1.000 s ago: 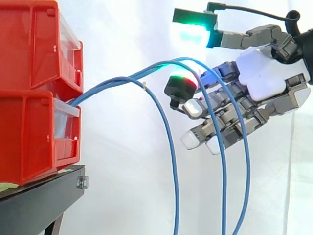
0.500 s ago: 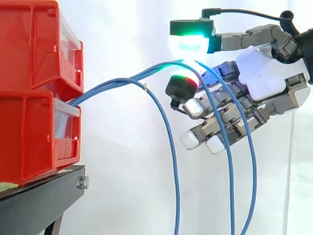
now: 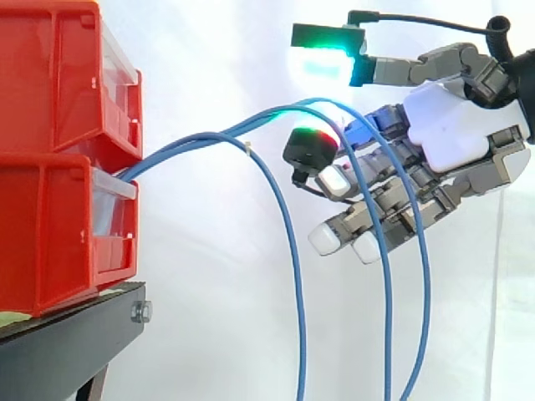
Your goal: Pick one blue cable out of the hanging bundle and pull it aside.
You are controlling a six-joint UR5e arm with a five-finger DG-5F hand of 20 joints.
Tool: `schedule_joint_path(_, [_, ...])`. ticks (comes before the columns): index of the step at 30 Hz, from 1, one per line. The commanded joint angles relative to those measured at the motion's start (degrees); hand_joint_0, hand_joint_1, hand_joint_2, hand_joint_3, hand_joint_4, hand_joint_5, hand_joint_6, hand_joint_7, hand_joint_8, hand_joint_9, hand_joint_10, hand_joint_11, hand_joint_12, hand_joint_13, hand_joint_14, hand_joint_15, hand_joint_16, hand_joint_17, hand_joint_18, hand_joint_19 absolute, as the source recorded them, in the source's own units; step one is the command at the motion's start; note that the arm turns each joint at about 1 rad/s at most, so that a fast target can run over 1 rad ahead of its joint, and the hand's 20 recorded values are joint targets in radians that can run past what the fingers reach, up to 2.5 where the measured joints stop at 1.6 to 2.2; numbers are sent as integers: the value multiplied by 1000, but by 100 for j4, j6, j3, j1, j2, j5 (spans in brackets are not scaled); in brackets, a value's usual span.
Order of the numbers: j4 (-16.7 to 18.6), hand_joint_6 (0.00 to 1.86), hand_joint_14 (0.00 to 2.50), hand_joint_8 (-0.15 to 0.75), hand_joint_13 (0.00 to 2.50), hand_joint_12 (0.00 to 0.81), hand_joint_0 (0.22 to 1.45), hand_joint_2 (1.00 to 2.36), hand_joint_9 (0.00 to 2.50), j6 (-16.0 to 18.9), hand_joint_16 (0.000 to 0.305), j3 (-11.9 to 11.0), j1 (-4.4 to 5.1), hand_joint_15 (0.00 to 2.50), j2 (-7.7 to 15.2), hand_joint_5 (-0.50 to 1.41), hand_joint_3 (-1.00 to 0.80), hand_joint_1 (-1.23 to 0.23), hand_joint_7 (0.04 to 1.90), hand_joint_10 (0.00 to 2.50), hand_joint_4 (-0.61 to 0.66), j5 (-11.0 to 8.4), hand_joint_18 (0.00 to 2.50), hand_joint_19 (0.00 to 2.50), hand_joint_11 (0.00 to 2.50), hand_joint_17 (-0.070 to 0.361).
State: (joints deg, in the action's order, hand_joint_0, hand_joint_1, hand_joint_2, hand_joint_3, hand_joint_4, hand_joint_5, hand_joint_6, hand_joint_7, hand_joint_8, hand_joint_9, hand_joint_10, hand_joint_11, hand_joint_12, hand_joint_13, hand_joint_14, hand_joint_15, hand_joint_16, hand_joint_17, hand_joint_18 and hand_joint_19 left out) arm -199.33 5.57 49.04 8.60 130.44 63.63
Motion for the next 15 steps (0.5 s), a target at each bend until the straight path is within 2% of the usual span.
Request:
schedule_joint_path(1, [-1,826,19,284,638,430,538,1002,1035,-3,56,0,1,458,-1,-122,-465,-553,1419,18,75,0,560,596,585,126])
schedule_joint_path(5, [-1,839,18,288,634,424,569,1014,1024,-3,55,-9,1,464,-1,-134,-262,-642,1457,19,91,0,549,601,610,123])
schedule_joint_path(10, [-1,844,19,320,660,460,567,1016,1033,5,62,0,1,461,-1,-134,-88,-719,1473,18,108,0,603,557,628,139])
schedule_joint_path(15, [-1,855,18,293,671,436,592,1021,1031,5,59,0,-7,483,-1,-137,23,-781,1499,20,11,0,591,549,651,134])
